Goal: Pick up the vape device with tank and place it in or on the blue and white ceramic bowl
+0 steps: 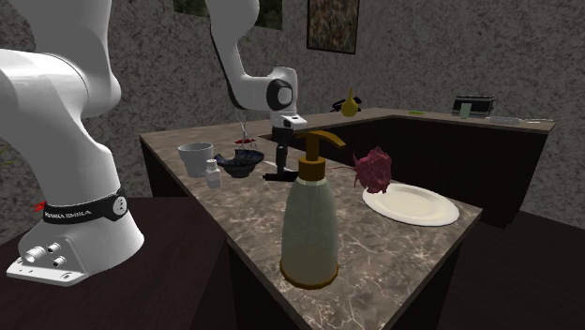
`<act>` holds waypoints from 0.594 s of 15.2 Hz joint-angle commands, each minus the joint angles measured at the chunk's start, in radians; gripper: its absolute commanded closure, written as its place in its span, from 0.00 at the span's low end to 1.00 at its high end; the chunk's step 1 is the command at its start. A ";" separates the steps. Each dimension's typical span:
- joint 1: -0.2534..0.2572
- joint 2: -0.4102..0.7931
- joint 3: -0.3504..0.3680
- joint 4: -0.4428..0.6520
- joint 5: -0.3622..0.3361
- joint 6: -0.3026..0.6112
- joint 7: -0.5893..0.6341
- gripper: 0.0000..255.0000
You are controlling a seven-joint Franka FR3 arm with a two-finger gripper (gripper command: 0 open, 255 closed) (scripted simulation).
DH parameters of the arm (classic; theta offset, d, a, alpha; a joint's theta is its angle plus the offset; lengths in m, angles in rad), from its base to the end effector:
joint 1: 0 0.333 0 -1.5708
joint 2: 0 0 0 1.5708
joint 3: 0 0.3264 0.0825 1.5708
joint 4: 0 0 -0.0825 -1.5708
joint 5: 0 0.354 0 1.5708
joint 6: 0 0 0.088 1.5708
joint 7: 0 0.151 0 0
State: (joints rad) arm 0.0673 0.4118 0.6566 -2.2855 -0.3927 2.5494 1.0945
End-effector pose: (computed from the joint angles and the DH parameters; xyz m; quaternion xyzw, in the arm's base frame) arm 0.3777 0.3456 0.1959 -0.9991 0.0368 0.0225 0.0012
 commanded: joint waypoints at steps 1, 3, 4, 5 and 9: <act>0.017 0.026 -0.022 0.002 -0.027 0.020 0.018 0.00; 0.034 0.051 -0.044 0.006 -0.052 0.039 0.035 0.00; 0.039 0.058 -0.051 0.007 -0.060 0.044 0.040 0.00; 0.039 0.058 -0.051 0.007 -0.059 0.044 0.040 0.00; 0.039 0.058 -0.051 0.007 -0.059 0.044 0.040 0.00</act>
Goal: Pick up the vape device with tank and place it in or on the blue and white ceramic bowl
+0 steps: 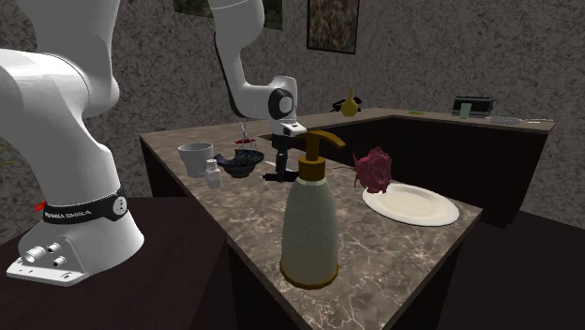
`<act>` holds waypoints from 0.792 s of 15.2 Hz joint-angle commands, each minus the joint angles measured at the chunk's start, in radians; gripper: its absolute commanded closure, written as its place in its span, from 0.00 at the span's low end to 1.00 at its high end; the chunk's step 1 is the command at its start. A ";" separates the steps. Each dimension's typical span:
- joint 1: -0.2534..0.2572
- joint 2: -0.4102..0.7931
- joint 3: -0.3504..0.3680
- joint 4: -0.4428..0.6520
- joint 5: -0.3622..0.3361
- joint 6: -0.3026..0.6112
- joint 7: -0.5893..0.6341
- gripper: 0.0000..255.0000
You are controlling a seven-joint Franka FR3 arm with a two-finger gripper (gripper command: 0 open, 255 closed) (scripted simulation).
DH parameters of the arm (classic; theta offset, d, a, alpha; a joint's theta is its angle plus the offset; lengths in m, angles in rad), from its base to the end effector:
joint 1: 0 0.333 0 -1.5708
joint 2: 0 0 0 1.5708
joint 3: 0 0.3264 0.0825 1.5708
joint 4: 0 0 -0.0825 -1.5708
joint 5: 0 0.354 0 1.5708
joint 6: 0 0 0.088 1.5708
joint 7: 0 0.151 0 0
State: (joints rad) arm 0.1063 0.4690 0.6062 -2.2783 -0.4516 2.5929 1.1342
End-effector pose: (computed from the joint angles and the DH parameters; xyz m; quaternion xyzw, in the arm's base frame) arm 0.3784 0.3461 0.1719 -0.9991 0.0367 0.0226 0.0011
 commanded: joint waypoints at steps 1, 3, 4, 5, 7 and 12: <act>0.000 0.000 0.000 0.000 -0.001 0.000 0.000 0.00; 0.000 0.001 0.000 0.000 -0.001 0.000 0.000 1.00; 0.000 0.001 0.000 0.000 -0.001 0.000 0.000 1.00; 0.000 0.001 0.000 0.000 -0.001 0.000 0.000 1.00; 0.001 0.001 -0.001 0.001 -0.001 0.000 0.001 1.00; 0.000 0.000 0.000 0.000 -0.001 0.000 0.000 1.00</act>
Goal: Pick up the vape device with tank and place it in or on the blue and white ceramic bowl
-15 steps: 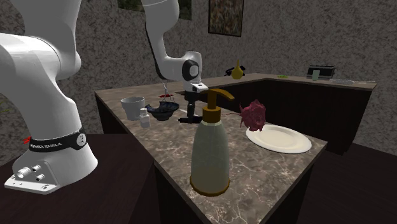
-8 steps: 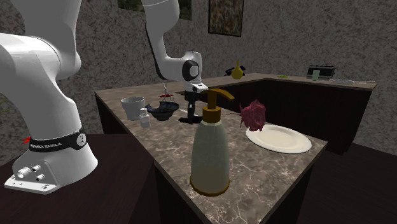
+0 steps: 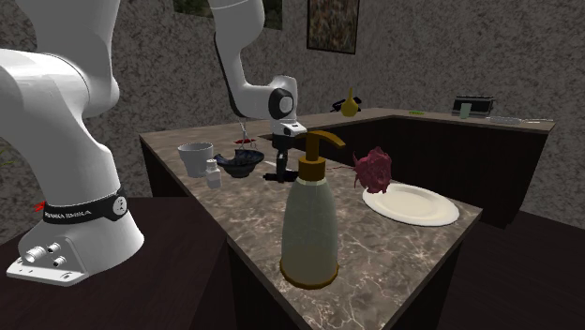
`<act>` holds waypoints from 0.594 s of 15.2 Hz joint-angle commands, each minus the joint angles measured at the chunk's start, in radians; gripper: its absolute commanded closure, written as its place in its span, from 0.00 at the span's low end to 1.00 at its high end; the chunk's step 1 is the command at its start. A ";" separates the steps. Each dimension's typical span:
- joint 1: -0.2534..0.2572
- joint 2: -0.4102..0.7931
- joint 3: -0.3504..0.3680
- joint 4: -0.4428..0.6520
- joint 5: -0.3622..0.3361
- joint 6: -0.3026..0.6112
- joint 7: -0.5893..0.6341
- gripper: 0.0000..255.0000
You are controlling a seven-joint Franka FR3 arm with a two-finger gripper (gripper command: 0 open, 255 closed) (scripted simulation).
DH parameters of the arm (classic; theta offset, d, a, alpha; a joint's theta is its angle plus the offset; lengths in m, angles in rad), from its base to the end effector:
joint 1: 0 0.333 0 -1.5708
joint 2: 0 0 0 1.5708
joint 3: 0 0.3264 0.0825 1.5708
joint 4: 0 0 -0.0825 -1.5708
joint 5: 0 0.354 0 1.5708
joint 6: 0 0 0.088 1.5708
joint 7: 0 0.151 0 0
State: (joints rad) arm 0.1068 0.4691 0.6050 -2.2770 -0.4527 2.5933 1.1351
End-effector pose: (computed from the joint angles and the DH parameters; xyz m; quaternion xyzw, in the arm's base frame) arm 0.3792 0.3461 0.1721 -0.9991 0.0371 0.0218 0.0013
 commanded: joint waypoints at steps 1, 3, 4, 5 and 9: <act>-0.009 -0.012 0.012 -0.004 0.013 -0.009 -0.009 1.00; -0.026 -0.038 0.035 -0.009 0.038 -0.027 -0.026 1.00; -0.035 -0.051 0.046 -0.011 0.051 -0.036 -0.034 1.00; -0.044 -0.063 0.057 -0.012 0.065 -0.046 -0.043 1.00; -0.077 -0.115 0.100 -0.017 0.120 -0.084 -0.080 1.00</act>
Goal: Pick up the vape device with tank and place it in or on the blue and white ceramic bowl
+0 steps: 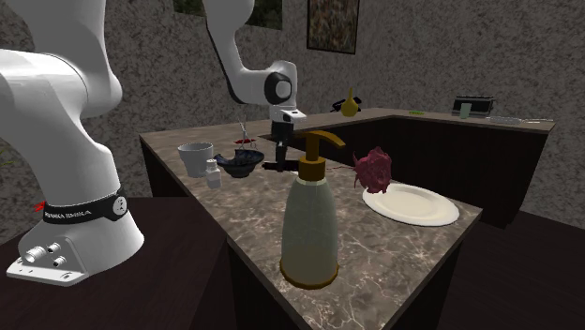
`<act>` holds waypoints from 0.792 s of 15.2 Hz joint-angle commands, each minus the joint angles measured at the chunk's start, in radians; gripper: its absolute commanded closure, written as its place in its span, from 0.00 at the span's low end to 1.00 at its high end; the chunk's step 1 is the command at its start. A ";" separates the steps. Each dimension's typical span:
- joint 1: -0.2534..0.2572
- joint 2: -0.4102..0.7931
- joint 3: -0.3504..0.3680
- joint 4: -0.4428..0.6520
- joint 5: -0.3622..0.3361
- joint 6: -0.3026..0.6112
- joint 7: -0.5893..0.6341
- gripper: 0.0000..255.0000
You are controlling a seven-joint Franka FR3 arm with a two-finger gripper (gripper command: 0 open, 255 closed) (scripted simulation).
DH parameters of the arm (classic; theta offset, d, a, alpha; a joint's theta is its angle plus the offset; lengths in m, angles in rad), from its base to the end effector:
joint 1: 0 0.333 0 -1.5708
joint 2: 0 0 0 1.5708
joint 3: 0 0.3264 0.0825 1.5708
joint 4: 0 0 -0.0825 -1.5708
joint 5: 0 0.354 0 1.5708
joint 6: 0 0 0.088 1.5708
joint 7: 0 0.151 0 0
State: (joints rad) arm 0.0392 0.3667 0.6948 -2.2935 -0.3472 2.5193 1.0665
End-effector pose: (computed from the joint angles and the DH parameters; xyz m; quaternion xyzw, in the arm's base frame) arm 0.3748 0.3454 0.2133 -0.9991 0.0366 0.0224 0.0012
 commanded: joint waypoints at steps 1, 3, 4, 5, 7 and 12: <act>-0.018 -0.026 0.021 -0.001 0.028 -0.020 -0.020 1.00; -0.033 -0.052 0.040 -0.001 0.057 -0.040 -0.040 1.00; -0.041 -0.065 0.050 -0.001 0.072 -0.050 -0.049 1.00; -0.048 -0.078 0.059 0.000 0.086 -0.060 -0.059 1.00; -0.062 -0.104 0.077 0.001 0.116 -0.081 -0.079 1.00; -0.093 -0.171 0.114 0.010 0.190 -0.137 -0.129 1.00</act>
State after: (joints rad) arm -0.0478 0.2069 0.8034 -2.2885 -0.1702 2.3955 0.9478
